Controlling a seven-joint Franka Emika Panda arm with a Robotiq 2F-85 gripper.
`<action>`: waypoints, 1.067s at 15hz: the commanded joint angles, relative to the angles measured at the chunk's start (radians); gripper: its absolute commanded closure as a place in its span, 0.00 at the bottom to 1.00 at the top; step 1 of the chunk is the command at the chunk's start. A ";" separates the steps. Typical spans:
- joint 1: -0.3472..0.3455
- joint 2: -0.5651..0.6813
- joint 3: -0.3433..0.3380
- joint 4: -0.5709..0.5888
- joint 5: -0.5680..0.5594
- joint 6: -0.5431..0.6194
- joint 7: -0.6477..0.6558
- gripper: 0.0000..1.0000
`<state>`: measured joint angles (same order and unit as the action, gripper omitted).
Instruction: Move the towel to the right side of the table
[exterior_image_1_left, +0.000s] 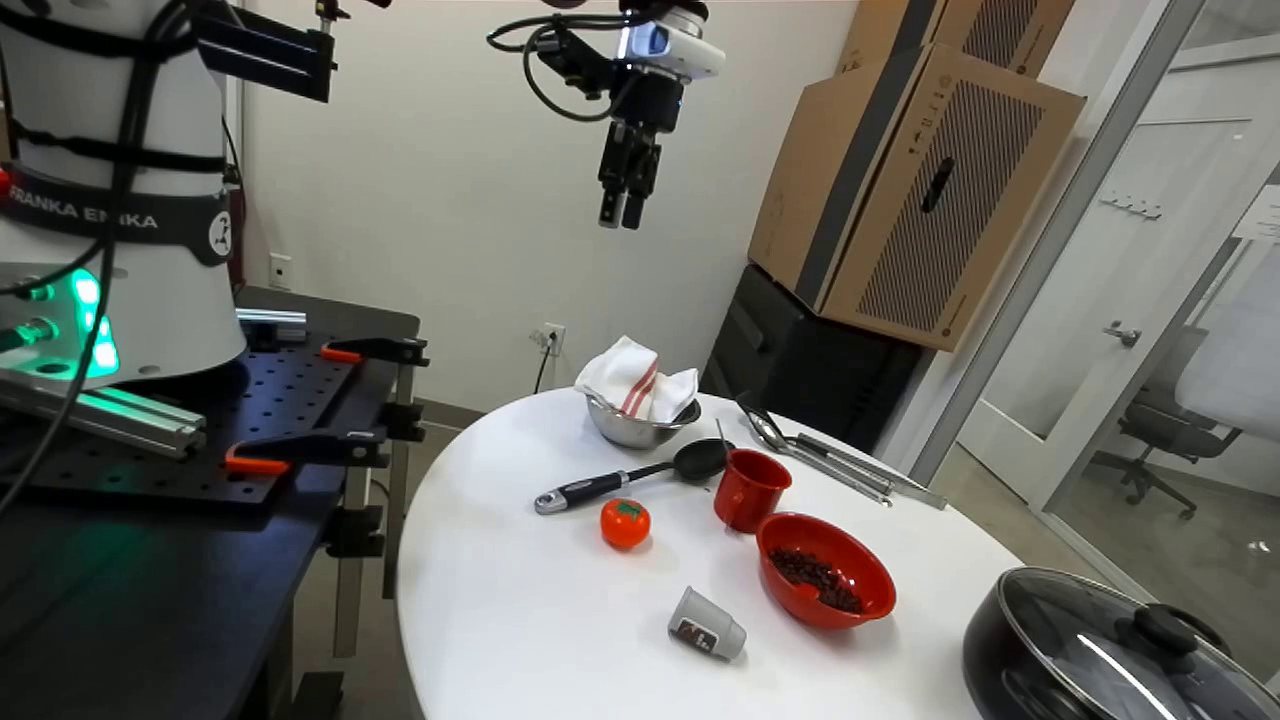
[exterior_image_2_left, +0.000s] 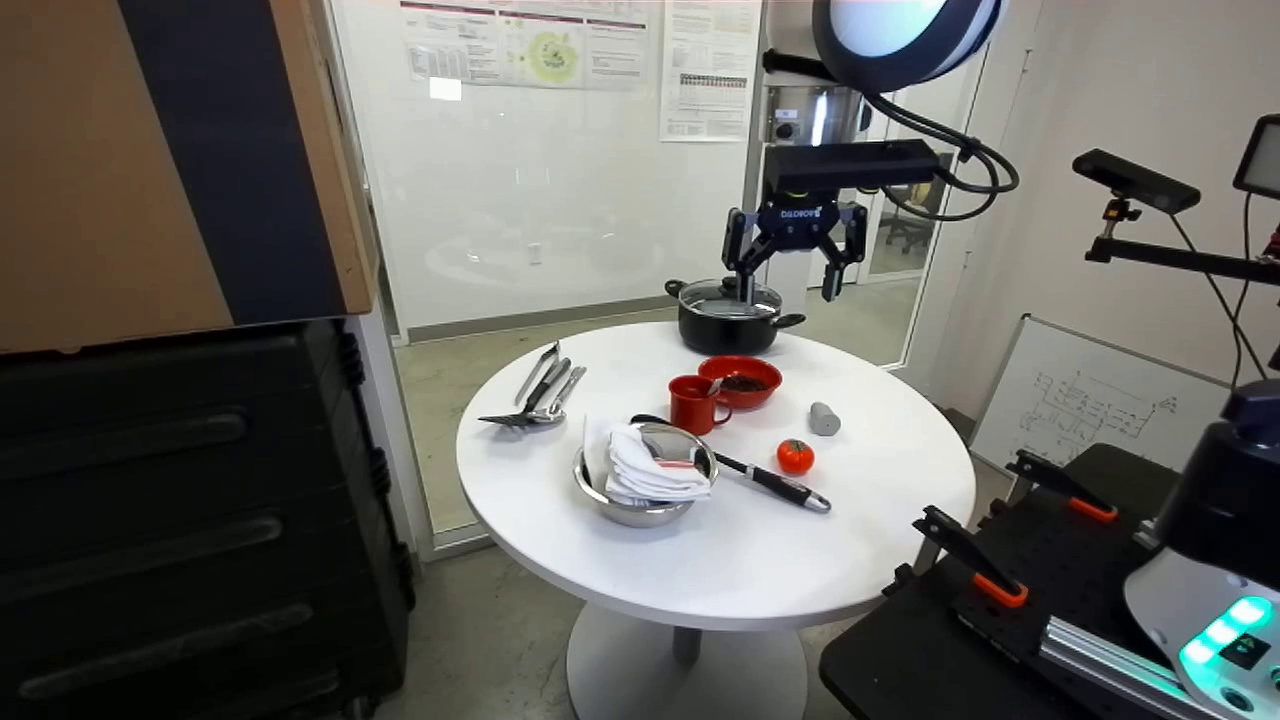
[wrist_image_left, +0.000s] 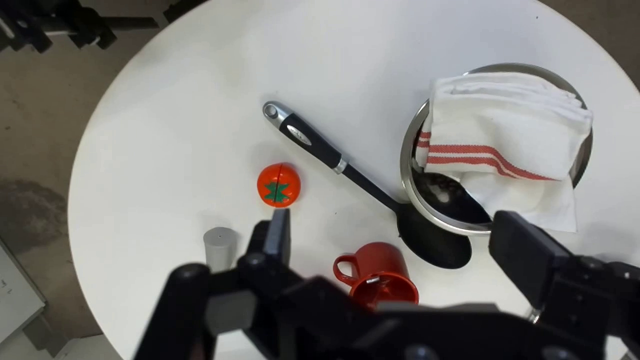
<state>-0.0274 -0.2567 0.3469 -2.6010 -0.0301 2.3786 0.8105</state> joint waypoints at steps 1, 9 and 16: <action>0.087 0.084 -0.053 0.026 0.015 -0.006 -0.138 0.00; 0.170 0.383 -0.058 0.183 -0.311 0.056 -0.227 0.00; 0.281 0.621 -0.160 0.391 -0.391 0.019 -0.377 0.00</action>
<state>0.2123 0.2895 0.2320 -2.3046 -0.4443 2.4253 0.5189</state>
